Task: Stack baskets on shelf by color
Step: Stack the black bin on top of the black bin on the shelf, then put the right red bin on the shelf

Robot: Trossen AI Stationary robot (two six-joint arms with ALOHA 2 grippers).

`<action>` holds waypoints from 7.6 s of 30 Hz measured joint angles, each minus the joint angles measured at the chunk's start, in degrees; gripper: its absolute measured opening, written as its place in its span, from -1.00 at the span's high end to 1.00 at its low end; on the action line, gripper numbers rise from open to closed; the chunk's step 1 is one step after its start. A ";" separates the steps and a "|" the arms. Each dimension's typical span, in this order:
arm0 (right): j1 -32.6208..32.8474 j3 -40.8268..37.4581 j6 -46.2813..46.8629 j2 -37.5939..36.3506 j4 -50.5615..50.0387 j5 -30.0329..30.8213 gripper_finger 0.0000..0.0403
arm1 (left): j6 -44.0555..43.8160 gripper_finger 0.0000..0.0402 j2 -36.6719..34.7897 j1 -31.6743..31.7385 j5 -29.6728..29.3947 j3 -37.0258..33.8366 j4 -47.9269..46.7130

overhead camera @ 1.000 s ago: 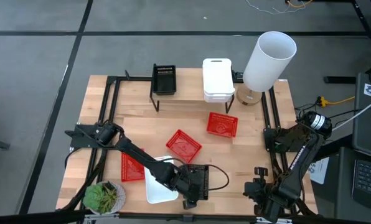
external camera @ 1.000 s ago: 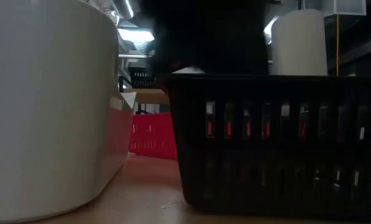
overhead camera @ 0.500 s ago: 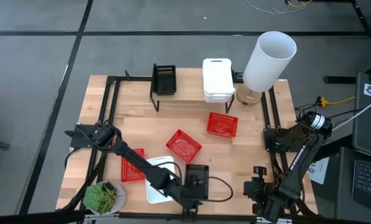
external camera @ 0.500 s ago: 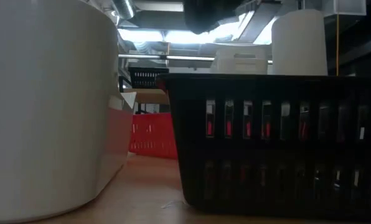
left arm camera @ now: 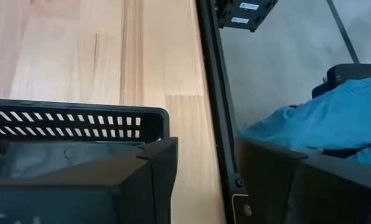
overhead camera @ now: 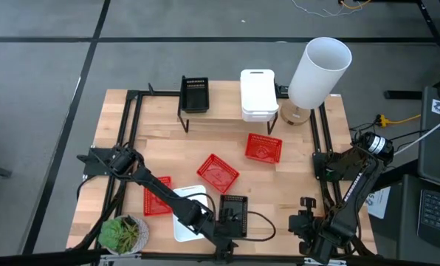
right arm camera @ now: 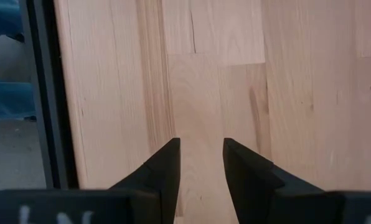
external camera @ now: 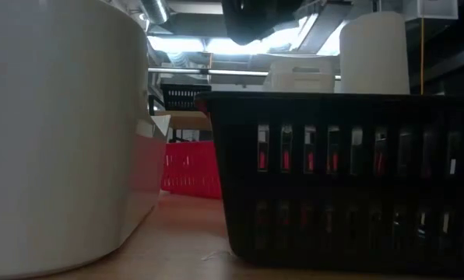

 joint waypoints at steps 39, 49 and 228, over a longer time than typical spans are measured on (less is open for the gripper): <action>0.02 0.00 -0.04 0.02 -0.03 -0.11 0.40 | -0.82 0.26 4.92 -1.21 -3.25 0.12 -8.90; 0.02 0.00 -0.04 0.02 -0.04 -0.11 0.40 | -0.94 0.65 5.33 0.44 -2.65 -0.07 -7.64; -50.38 -7.70 -44.75 -0.02 3.82 -4.88 0.40 | -1.46 0.57 -40.87 8.92 -25.29 -15.52 -52.48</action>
